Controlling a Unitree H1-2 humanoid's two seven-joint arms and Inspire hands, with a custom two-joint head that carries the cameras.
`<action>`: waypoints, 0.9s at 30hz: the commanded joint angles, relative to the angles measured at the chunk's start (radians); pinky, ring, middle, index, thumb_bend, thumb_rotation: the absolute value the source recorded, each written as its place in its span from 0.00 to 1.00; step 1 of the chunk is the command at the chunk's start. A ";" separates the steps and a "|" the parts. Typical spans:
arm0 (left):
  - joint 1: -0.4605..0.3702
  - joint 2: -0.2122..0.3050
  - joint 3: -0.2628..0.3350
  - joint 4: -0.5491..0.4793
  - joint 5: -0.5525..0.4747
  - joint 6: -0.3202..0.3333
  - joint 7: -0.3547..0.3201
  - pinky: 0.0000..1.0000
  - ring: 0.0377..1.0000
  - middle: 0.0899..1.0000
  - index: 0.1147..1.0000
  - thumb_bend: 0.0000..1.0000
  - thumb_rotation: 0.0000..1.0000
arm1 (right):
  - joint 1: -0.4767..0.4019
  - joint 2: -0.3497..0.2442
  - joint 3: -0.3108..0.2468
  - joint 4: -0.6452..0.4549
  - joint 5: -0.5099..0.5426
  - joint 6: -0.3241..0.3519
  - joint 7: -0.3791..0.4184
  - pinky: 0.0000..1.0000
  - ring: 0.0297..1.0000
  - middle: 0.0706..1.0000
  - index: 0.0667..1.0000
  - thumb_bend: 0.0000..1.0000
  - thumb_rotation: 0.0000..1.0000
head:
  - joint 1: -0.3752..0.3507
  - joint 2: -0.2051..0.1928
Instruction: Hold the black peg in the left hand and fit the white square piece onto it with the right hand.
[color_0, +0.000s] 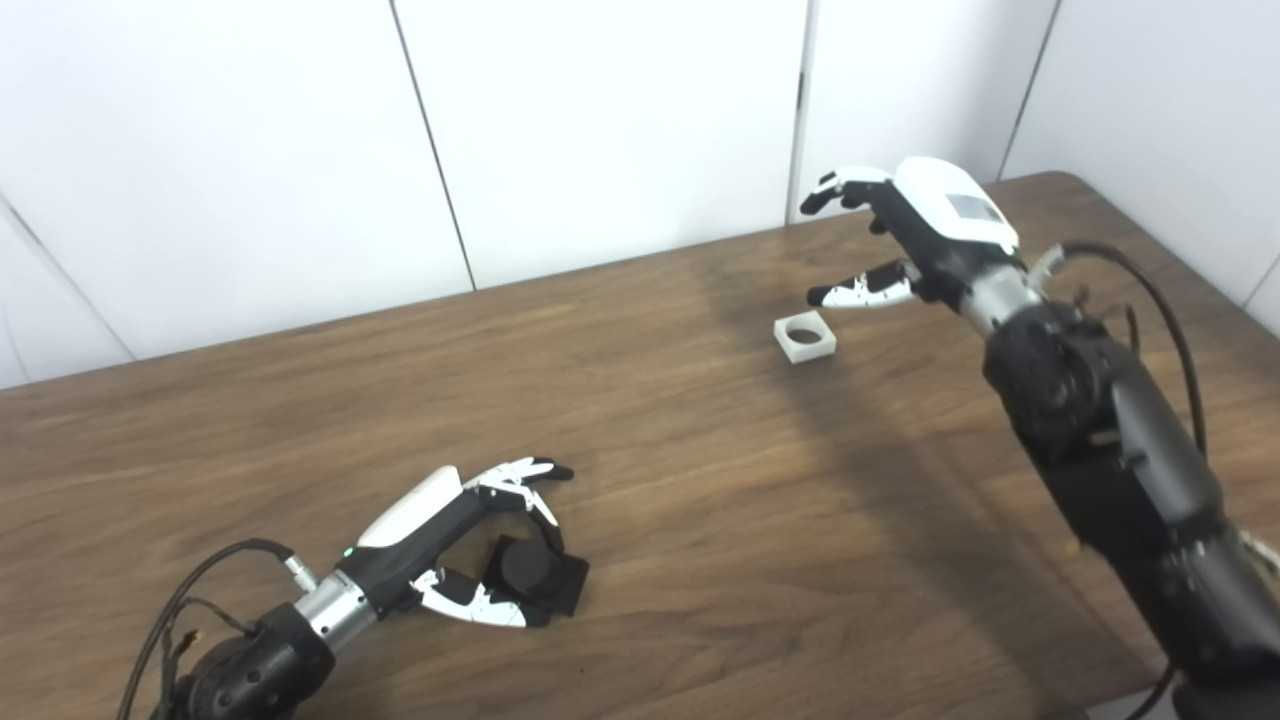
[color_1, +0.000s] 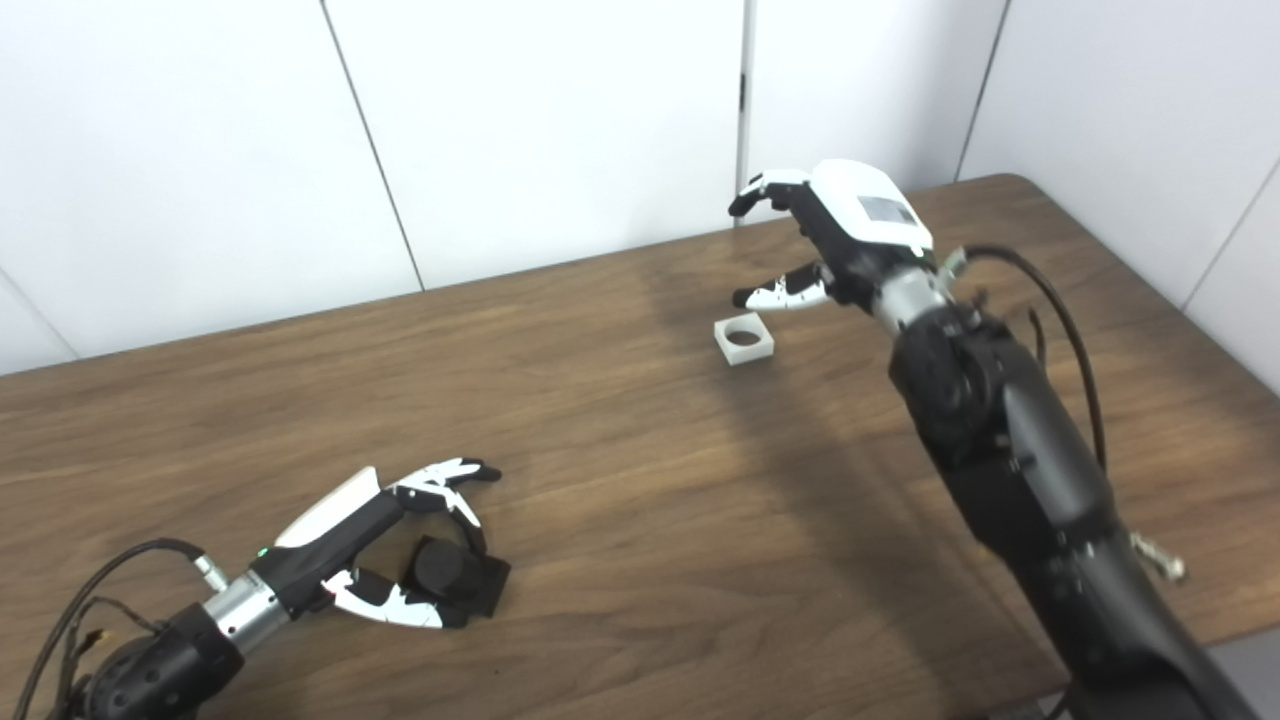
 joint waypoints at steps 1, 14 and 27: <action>0.020 0.040 -0.013 0.046 0.029 0.021 -0.047 0.92 0.95 0.89 0.43 0.52 0.07 | -0.074 -0.034 0.002 0.008 -0.011 0.003 0.010 0.65 0.81 0.86 0.72 0.57 0.16 | -0.001 0.000; 0.020 0.036 -0.009 0.046 0.026 0.035 -0.049 0.92 0.96 0.89 0.43 0.52 0.07 | -0.195 -0.087 0.110 0.197 -0.012 0.022 0.134 0.75 0.90 0.93 0.80 0.65 0.28 | 0.009 -0.005; 0.025 0.035 -0.009 0.043 0.030 0.029 -0.043 0.92 0.96 0.90 0.43 0.52 0.07 | -0.214 -0.099 0.159 0.257 0.022 0.036 0.243 0.84 0.97 0.98 0.84 0.75 0.30 | 0.023 -0.001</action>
